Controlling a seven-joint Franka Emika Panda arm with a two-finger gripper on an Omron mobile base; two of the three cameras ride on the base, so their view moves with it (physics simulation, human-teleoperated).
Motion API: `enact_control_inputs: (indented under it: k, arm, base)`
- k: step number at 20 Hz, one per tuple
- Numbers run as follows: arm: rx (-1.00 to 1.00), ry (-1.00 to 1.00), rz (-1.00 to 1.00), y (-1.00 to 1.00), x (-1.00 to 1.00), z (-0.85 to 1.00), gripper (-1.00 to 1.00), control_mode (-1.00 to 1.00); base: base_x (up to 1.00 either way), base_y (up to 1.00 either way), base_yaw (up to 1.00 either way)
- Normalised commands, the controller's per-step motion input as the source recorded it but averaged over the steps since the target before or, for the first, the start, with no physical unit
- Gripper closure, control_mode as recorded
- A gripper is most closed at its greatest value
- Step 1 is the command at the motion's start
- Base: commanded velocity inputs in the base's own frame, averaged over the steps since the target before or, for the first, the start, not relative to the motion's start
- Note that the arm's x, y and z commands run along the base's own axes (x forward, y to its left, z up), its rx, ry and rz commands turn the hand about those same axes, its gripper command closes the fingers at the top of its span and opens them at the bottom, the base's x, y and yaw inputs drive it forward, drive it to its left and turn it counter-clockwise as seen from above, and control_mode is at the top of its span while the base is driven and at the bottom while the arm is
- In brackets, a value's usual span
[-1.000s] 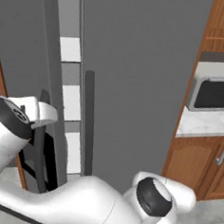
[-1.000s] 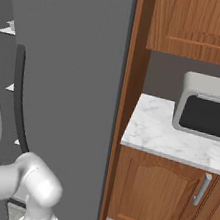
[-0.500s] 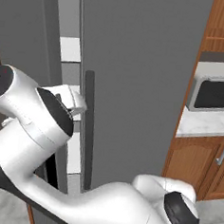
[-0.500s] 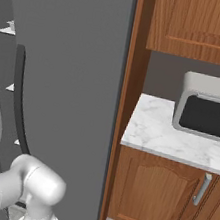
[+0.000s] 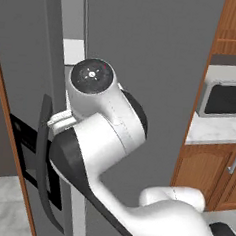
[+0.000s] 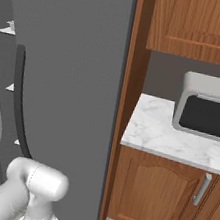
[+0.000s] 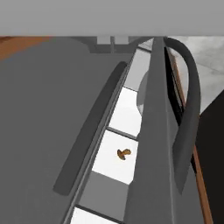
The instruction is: Open the freezer door, pick up the ice cube tray from the freezer, and place it on the dining counter.
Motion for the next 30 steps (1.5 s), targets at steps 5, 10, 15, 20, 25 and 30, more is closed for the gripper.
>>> enact_control_inputs:
  k: [5, 10, 15, 20, 25, 30]
  arm:
    - [0.22, -0.04, 0.19, -0.41, 0.15, 0.09, -1.00, -1.00]
    - [0.20, 0.00, 0.22, -0.29, 0.25, 0.26, -1.00, -1.00]
    - [0.17, 0.00, 0.25, -0.17, 0.39, 0.21, -1.00, -1.00]
    - [0.13, 0.00, 0.25, -0.12, 0.40, 0.13, -1.00, -1.00]
    - [0.08, 0.00, 0.24, -0.01, 0.23, 0.01, -1.00, -1.00]
    - [0.06, -0.01, 0.23, 0.05, 0.20, 0.00, -1.00, -1.00]
  base:
    - [0.00, 0.00, 0.00]
    - [0.00, 0.00, 0.00]
    - [0.00, 0.00, 0.00]
    - [0.00, 0.00, 0.00]
    - [0.00, 0.00, 0.00]
    - [0.00, 0.00, 0.00]
